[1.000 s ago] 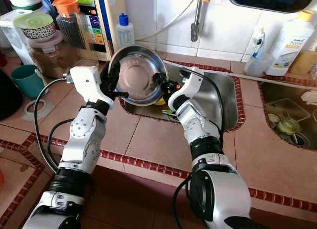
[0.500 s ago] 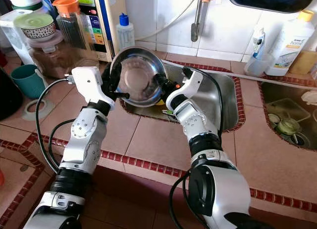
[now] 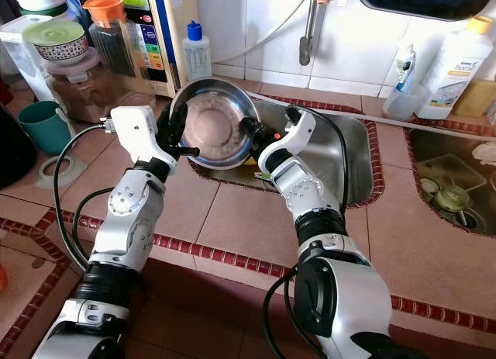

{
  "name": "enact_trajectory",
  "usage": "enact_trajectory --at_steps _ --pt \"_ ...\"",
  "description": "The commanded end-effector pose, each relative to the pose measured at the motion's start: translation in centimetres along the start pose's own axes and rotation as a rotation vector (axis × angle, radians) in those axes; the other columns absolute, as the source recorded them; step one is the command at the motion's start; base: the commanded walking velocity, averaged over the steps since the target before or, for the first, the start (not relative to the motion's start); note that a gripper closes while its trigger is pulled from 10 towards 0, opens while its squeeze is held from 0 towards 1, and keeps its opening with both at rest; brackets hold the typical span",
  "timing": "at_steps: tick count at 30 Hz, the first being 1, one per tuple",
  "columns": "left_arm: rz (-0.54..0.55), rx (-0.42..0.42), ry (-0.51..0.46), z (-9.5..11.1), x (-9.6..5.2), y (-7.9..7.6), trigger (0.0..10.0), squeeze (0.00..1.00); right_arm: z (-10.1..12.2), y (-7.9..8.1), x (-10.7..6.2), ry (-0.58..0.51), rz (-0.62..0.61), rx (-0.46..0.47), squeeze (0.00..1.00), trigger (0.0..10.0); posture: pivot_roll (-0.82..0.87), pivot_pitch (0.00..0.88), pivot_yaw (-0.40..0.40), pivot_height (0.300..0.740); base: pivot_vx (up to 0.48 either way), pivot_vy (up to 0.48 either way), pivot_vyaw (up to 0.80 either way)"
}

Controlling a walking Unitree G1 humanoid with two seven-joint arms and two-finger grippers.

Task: Kitchen organization

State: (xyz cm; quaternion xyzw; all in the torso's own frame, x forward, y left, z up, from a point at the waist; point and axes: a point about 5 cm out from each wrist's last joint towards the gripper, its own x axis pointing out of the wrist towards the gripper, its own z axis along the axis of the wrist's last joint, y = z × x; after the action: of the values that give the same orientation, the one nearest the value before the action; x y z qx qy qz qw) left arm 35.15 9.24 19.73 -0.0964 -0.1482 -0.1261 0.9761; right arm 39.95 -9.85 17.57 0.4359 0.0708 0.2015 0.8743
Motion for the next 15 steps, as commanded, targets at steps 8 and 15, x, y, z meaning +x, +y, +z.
enact_trajectory --at_steps 8,15 --pt "-0.111 -0.005 0.055 -0.81 -0.26 -1.35 10.0 1.00 3.35 -1.09 -0.68 -0.156 -0.095 0.029 0.00 0.0 0.02 0.032 0.035 0.740 0.000 0.000 0.00" --pt "-0.120 -0.018 0.081 -1.02 -0.31 -1.47 10.0 1.00 3.66 -1.23 -0.77 -0.172 -0.107 0.024 0.00 0.0 0.02 0.033 0.035 0.740 0.000 0.000 0.00"
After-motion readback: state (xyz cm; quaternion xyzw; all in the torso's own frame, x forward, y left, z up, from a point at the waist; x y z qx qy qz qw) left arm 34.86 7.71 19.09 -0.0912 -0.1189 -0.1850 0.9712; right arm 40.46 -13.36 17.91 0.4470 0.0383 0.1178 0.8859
